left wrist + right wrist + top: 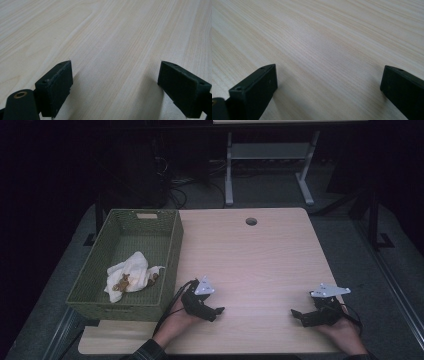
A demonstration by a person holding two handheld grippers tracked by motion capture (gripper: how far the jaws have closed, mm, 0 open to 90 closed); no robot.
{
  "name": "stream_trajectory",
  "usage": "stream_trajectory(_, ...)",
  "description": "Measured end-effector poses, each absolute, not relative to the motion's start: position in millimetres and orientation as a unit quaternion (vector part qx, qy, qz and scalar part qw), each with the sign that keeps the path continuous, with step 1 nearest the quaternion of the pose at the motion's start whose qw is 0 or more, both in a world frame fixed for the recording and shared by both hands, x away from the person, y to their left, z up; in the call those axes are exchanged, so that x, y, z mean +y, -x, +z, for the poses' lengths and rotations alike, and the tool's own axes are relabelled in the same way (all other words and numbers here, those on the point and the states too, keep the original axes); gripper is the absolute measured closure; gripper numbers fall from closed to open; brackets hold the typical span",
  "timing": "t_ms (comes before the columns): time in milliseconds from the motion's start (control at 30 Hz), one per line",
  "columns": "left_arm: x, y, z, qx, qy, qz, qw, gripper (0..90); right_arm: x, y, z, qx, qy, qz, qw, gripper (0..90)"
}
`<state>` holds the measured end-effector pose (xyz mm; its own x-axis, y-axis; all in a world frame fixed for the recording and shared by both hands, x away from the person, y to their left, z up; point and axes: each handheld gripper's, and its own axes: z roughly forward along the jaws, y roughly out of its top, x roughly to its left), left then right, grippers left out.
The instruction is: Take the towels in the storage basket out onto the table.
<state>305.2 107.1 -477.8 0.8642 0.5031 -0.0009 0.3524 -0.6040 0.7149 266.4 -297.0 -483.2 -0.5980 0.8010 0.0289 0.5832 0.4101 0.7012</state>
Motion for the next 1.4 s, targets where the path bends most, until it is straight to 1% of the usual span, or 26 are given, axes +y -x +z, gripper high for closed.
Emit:
stream_trajectory(533, 101.1, -311.0, -472.6, 0.25, -0.896, 0.093, 0.354, 12.8, -297.1, -266.6, -483.2, 0.825, -0.419, 0.345, 0.158, 0.7)
stream_trajectory(833, 99.9, -314.2, -465.8, 0.246, -0.901, 0.105, 0.341, 12.9, -297.0, -266.3, -483.1, 0.825, -0.42, 0.344, 0.157, 0.8)
stream_trajectory(1400, 106.6, -318.3, -449.4, 0.258, -0.894, 0.108, 0.349, 13.0, -297.0, -266.3, -483.1, 0.825, -0.421, 0.344, 0.157, 0.7)
